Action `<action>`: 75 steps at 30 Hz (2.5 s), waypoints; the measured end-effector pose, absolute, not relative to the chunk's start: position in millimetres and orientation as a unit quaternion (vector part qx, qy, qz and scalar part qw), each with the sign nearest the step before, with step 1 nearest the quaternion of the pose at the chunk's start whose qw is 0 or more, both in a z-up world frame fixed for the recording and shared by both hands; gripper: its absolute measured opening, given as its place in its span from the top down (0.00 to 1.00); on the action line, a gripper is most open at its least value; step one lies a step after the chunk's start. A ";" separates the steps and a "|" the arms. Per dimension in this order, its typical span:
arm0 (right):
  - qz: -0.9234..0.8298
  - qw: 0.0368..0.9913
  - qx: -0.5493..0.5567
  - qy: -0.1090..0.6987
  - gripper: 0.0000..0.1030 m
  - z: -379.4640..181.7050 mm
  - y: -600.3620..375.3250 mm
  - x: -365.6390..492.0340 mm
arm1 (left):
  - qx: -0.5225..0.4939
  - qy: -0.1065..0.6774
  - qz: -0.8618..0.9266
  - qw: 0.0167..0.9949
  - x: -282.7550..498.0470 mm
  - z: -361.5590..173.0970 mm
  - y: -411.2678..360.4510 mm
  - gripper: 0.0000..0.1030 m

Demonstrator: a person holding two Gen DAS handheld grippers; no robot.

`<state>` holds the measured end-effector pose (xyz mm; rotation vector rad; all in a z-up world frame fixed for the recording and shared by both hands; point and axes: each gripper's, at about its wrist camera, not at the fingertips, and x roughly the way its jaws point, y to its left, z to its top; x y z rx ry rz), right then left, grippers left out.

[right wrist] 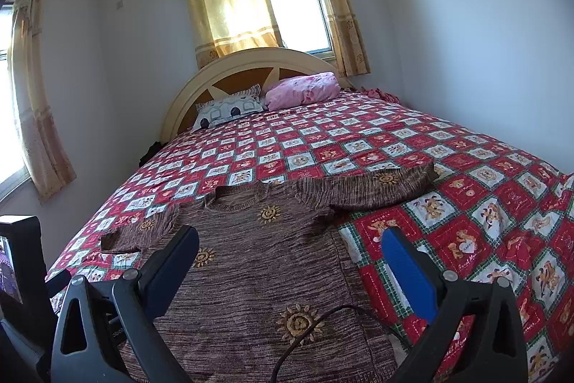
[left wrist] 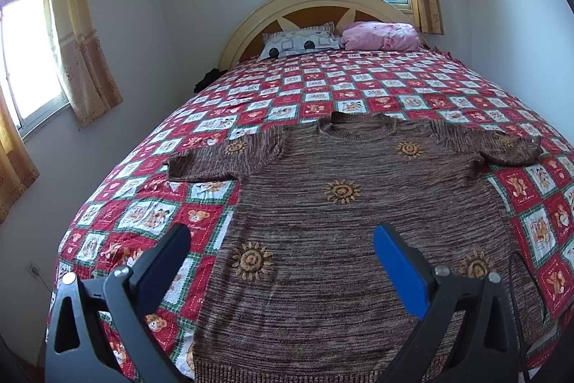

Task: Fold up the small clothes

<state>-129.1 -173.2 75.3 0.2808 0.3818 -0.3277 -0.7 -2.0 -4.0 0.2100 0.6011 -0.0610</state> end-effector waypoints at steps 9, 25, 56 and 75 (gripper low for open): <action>-0.163 0.957 0.143 0.192 0.01 70.6 -174.8 -129.1 | 0.109 0.295 -0.031 0.949 -1.0 -5.6 -2.3 0.00; -0.165 0.956 0.146 0.195 0.01 69.7 -175.9 -128.2 | 0.106 0.298 -0.034 0.948 -1.5 -7.1 -2.9 0.00; -0.098 0.944 0.250 0.191 0.01 58.5 -187.7 -128.2 | 0.107 0.301 -0.038 0.947 -2.8 -9.9 -4.4 0.00; -0.242 0.931 0.186 0.203 0.01 45.6 -303.0 -95.8 | 0.077 0.343 -0.068 0.934 67.8 -39.7 -1.8 0.00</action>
